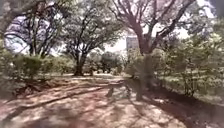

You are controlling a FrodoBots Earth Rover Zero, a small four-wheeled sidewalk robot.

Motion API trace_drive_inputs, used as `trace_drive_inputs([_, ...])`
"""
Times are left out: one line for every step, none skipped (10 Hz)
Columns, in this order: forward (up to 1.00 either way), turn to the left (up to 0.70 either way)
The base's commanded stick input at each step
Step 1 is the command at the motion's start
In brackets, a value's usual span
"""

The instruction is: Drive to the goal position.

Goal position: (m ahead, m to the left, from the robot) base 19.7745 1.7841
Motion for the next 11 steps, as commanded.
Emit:
trace_drive_inputs([0.7, 0.0])
trace_drive_inputs([0.7, 0.0])
trace_drive_inputs([0.7, 0.0])
trace_drive_inputs([0.7, 0.0])
trace_drive_inputs([0.7, 0.0])
trace_drive_inputs([0.7, 0.0])
trace_drive_inputs([0.7, 0.0])
trace_drive_inputs([0.7, 0.0])
trace_drive_inputs([0.7, 0.0])
trace_drive_inputs([0.7, 0.0])
trace_drive_inputs([0.7, 0.0])
